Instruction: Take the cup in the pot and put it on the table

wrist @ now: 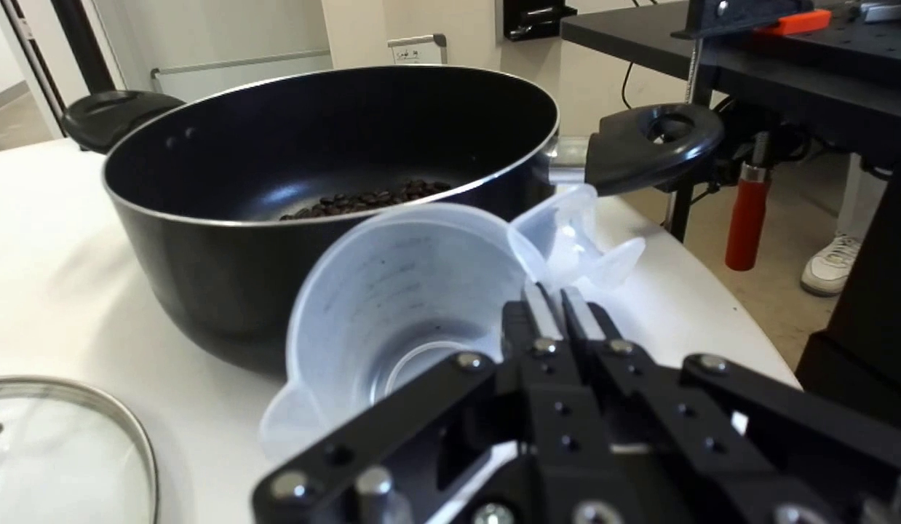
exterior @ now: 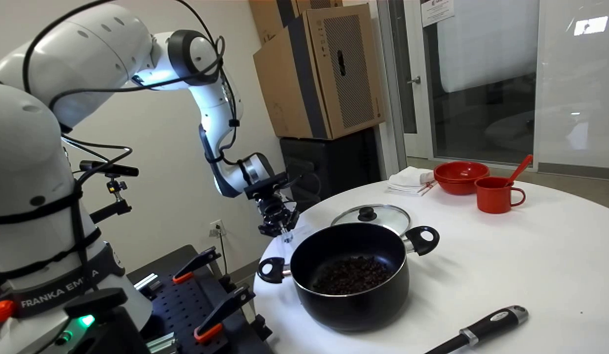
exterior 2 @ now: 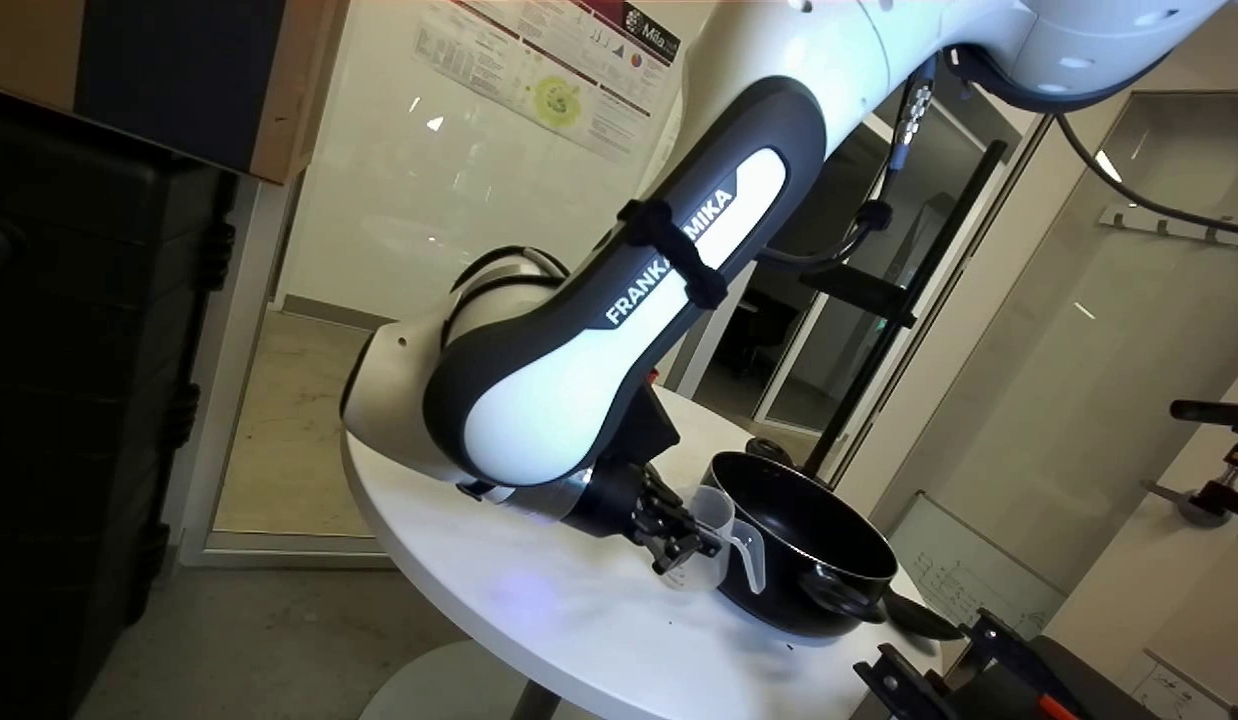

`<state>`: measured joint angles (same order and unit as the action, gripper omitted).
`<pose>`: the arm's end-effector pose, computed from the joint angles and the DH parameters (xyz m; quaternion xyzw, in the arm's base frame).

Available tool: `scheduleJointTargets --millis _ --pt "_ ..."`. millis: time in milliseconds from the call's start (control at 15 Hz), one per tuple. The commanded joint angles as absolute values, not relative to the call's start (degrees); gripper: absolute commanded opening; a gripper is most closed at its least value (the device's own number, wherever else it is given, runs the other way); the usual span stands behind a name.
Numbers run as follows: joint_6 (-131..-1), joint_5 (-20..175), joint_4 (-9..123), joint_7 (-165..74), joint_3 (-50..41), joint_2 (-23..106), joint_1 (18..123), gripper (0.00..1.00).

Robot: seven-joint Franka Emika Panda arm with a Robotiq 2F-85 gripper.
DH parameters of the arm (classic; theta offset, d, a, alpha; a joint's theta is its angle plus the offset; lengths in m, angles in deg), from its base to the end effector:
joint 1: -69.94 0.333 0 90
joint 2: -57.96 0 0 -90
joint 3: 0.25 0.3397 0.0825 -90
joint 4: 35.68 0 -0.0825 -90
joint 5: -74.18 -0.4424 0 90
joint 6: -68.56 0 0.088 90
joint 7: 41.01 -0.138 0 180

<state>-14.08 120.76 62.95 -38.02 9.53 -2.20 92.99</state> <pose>0.4698 0.1928 -0.0623 0.6564 0.4328 -0.4730 0.3977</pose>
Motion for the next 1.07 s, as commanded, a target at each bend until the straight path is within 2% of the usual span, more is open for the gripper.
scheduleJointTargets --millis 0,133,200,333,933,1000 --pt "-13.41 120.75 61.02 -37.06 10.46 -3.62 91.85 0.01" --pt "-13.27 120.68 61.03 -37.11 10.52 -3.47 91.73 0.01" --pt "-13.35 120.69 61.22 -36.95 10.65 -3.21 91.63 0.05" --pt "-13.57 120.94 61.48 -36.92 10.78 -2.91 91.57 0.31" --pt "-14.80 120.51 65.05 -37.11 11.89 0.62 90.60 0.98" --pt "-15.40 119.87 66.96 -37.24 12.64 2.65 89.91 0.99"
